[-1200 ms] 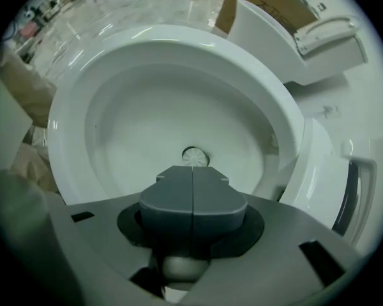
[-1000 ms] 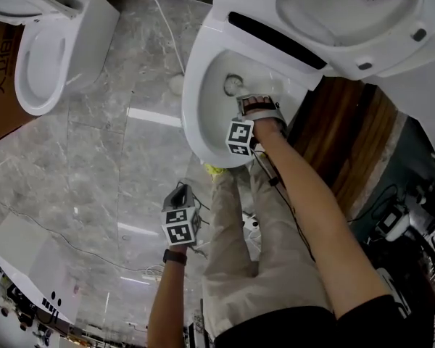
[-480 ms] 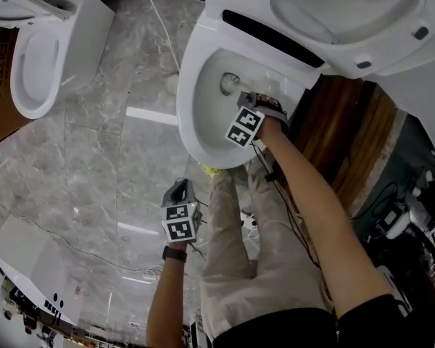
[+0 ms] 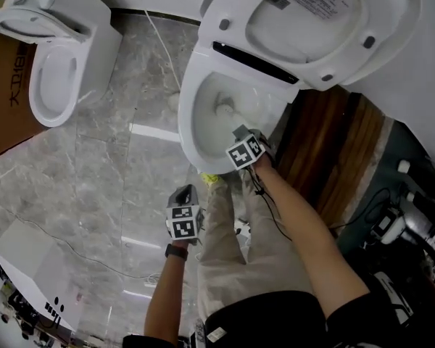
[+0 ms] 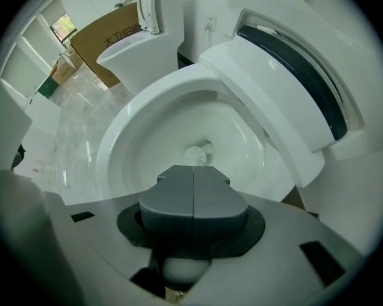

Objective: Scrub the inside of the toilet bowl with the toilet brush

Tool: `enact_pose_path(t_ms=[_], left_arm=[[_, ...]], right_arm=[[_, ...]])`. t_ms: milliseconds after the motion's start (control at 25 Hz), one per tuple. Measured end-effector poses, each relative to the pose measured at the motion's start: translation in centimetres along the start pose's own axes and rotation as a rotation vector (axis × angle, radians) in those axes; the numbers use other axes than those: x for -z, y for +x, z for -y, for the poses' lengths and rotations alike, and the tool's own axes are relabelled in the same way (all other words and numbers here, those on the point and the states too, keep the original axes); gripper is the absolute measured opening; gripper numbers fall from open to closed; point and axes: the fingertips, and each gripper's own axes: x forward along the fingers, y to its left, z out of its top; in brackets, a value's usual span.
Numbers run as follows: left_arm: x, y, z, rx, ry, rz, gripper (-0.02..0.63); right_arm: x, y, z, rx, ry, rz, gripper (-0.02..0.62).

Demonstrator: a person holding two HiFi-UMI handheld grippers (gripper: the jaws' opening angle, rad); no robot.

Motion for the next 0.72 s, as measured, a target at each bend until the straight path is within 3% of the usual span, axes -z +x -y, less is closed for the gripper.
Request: enact_pose_path(t_ms=[160, 320, 440, 560, 720], left_arm=[[-3.0, -6.1, 2.0, 0.008, 0.080, 0.037, 0.018], [-6.4, -13.4, 2.6, -0.004, 0.166, 0.105, 0.018], [-8.4, -18.2, 3.5, -0.008, 0.229, 0.150, 0.018], [-10.7, -22.8, 4.7, -0.004, 0.305, 0.211, 0.018], [-14.1, -26.9, 5.8, -0.026, 0.362, 0.276, 0.018]], right_arm=[[1.5, -7.3, -1.1, -0.082, 0.070, -0.032, 0.153], [2.5, -16.6, -2.3, -0.117, 0.127, 0.032, 0.153], [5.3, -23.6, -4.0, -0.183, 0.196, 0.026, 0.153], [5.2, -31.6, -4.3, -0.206, 0.195, 0.148, 0.153], [4.5, -40.8, -2.3, -0.122, 0.172, 0.329, 0.153]])
